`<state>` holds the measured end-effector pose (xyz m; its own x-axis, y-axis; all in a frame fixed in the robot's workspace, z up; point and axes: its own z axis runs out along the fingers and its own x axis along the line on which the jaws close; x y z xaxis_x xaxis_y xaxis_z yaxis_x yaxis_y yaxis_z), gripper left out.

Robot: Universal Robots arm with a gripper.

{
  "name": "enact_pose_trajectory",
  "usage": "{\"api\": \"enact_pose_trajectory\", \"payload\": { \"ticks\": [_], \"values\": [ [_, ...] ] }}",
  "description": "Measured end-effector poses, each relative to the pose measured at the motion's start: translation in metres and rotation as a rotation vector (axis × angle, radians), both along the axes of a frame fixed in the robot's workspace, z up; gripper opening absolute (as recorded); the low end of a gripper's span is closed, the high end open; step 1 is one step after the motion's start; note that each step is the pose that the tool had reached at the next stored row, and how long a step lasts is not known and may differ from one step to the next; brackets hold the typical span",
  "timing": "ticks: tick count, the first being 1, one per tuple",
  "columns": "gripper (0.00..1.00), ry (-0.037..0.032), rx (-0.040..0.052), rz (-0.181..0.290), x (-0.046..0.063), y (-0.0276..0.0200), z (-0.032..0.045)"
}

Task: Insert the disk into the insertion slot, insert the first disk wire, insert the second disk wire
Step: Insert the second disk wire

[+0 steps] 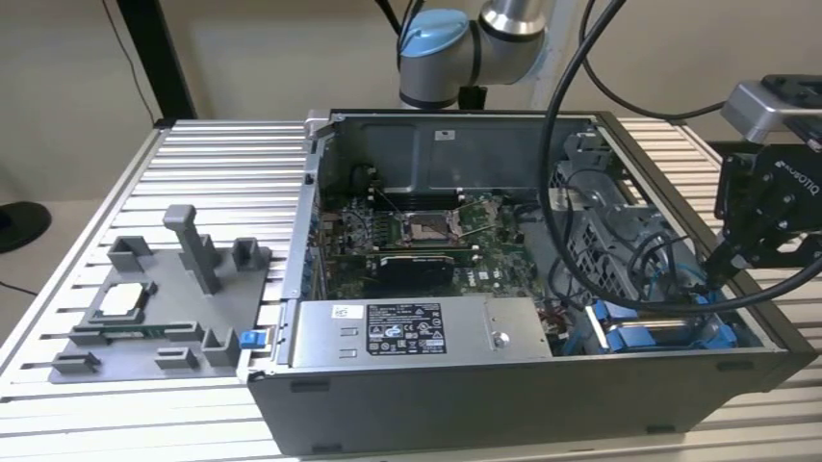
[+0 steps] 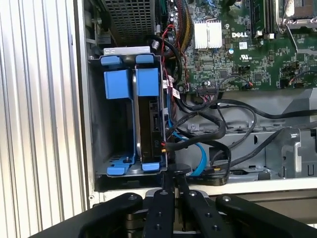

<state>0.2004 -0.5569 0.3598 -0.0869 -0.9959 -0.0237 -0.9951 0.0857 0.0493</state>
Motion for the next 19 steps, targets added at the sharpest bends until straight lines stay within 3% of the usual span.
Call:
{"api": "enact_pose_trajectory", "payload": {
  "ticks": [10, 19],
  "values": [
    [0.0, 0.0002, -0.0002, 0.0, 0.0004, -0.0002, 0.0003],
    [0.0, 0.005, 0.0054, 0.0, 0.0021, -0.0037, 0.0036]
  ]
}}
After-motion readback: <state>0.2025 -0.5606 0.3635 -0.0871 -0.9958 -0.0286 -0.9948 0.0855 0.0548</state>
